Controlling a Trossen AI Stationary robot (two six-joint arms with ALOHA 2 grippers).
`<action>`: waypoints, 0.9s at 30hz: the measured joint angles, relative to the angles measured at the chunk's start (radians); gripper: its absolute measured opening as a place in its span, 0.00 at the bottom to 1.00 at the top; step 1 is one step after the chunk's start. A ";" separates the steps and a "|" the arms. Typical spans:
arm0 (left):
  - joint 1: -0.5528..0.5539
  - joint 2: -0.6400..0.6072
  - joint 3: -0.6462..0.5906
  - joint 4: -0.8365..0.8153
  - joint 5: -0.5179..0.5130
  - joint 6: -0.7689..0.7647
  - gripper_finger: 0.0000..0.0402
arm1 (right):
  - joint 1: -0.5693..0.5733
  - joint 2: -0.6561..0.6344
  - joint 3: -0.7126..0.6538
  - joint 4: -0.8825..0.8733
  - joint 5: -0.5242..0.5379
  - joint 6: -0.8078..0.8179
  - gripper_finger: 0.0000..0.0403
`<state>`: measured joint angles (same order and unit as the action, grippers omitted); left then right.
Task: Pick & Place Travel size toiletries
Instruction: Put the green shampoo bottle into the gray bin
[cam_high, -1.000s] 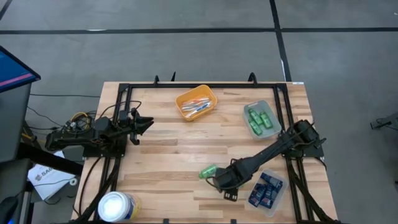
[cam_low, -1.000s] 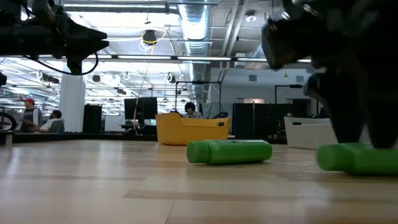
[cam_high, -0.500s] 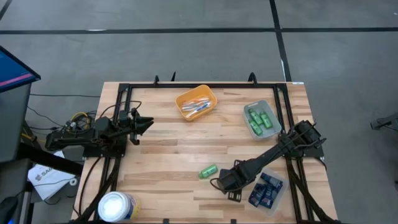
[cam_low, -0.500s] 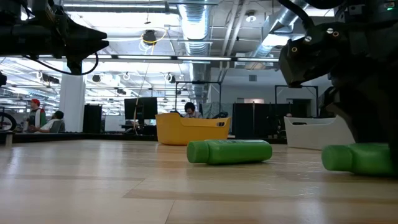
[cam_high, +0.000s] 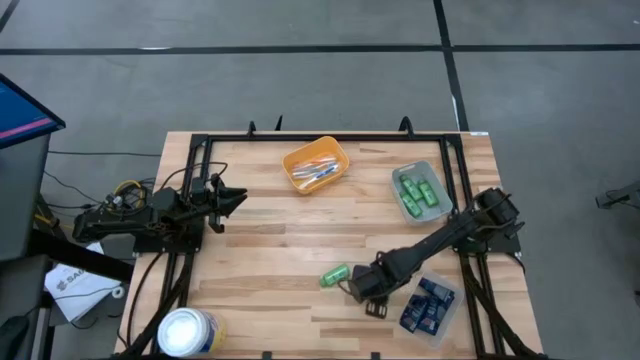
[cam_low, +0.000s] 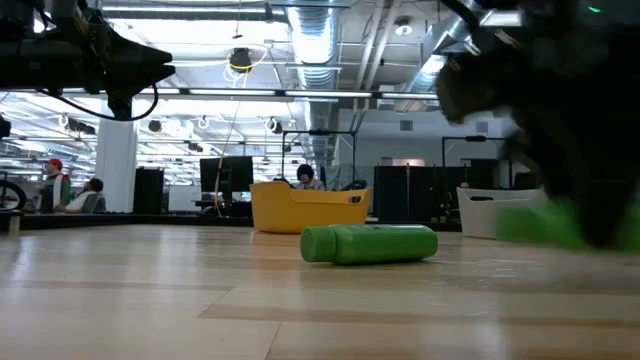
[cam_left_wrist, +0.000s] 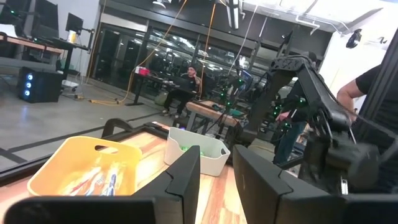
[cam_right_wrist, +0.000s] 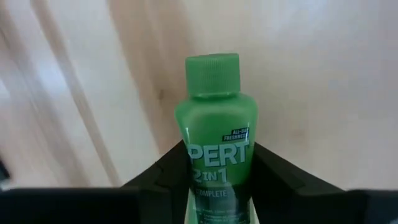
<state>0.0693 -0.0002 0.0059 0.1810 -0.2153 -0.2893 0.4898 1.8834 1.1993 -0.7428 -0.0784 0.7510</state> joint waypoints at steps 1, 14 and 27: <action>0.000 0.000 0.000 0.000 0.000 0.000 0.23 | -0.010 -0.021 0.002 -0.003 0.020 -0.001 0.31; 0.000 0.000 0.000 0.000 -0.002 0.000 0.23 | -0.314 -0.338 0.005 -0.362 0.357 0.033 0.31; 0.000 0.000 0.000 0.000 -0.001 0.000 0.23 | -0.725 -0.387 -0.072 -0.574 0.472 0.044 0.31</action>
<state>0.0696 -0.0002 0.0059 0.1810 -0.2165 -0.2897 -0.2355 1.4967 1.1275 -1.3167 0.3935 0.7950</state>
